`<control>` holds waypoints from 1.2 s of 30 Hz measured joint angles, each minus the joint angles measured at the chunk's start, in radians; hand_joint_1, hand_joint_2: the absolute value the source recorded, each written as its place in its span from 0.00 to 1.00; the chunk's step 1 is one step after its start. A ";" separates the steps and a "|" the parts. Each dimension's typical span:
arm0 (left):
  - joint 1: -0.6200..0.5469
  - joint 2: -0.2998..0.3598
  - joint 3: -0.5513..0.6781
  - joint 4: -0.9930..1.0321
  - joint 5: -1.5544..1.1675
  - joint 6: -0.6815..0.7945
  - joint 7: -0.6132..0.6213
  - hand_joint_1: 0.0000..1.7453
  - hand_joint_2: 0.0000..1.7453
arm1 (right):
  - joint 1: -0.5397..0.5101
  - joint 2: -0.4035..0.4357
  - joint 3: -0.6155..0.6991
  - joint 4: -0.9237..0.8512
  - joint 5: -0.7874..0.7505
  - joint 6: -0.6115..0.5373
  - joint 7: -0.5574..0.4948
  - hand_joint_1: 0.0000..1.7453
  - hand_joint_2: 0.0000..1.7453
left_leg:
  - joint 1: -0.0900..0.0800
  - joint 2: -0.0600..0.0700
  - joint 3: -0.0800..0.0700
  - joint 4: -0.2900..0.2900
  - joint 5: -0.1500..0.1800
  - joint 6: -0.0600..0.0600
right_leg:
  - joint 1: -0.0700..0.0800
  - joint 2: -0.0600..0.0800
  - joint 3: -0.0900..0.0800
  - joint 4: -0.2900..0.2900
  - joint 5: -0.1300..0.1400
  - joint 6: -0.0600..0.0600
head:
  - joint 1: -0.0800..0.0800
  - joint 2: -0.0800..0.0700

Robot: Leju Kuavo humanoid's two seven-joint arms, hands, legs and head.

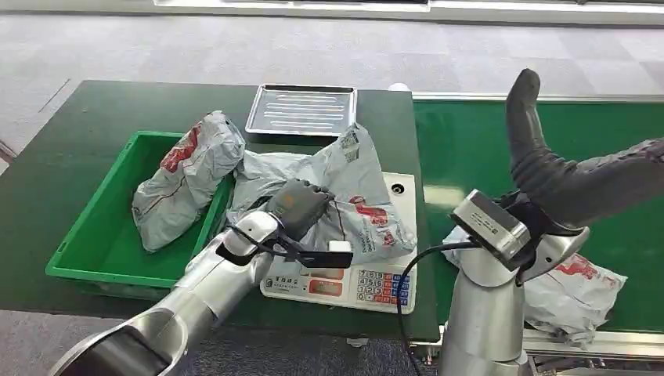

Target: Moved the parcel from conveyor to table for the left to box.

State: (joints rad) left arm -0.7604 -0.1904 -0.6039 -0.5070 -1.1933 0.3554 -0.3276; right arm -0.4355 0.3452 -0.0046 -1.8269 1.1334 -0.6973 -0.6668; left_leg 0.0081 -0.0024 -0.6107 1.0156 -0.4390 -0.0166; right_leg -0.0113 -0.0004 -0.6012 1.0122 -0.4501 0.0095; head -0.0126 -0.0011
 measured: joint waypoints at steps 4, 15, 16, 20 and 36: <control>0.021 0.029 0.074 -0.185 0.040 0.322 0.079 1.00 1.00 | 0.004 0.000 -0.013 0.000 -0.007 0.000 0.005 0.00 1.00 | 0.000 0.000 0.000 0.000 0.000 0.000 | 0.000 0.000 0.000 0.000 0.000 0.000 | 0.000 0.000; 0.124 0.043 0.414 -0.744 0.167 0.353 -0.061 1.00 1.00 | 0.007 0.000 -0.027 0.000 -0.035 0.000 -0.013 0.00 1.00 | 0.000 0.001 0.000 0.000 -0.001 -0.001 | 0.000 0.002 -0.001 0.000 -0.001 -0.001 | 0.000 0.000; 0.138 0.034 0.447 -0.780 0.184 0.353 -0.103 1.00 1.00 | 0.009 0.000 -0.028 0.000 -0.037 0.000 -0.016 0.00 1.00 | 0.000 0.002 0.000 0.000 -0.001 -0.001 | 0.000 0.002 -0.001 0.000 -0.001 -0.001 | 0.000 0.000; 0.171 0.003 0.560 -0.879 0.254 0.353 -0.189 1.00 1.00 | 0.014 0.000 -0.033 0.000 -0.046 0.000 -0.027 0.00 1.00 | 0.000 0.002 0.000 0.000 -0.001 -0.001 | 0.000 0.002 -0.001 0.000 -0.001 -0.001 | 0.000 0.000; 0.146 0.076 0.598 -0.494 -0.309 0.291 0.416 0.00 0.00 | 0.015 0.000 -0.041 0.000 0.010 0.000 0.045 0.00 1.00 | 0.000 0.003 0.000 0.000 0.002 -0.003 | 0.000 0.003 -0.002 0.000 0.001 -0.002 | 0.000 0.000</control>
State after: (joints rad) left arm -0.6145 -0.1140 -0.0063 -1.0009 -1.5026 0.6466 0.0884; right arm -0.4209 0.3452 -0.0454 -1.8265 1.1433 -0.6973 -0.6218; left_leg 0.0082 0.0003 -0.6106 1.0153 -0.4374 -0.0192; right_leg -0.0110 0.0026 -0.6031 1.0124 -0.4492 0.0074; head -0.0129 -0.0011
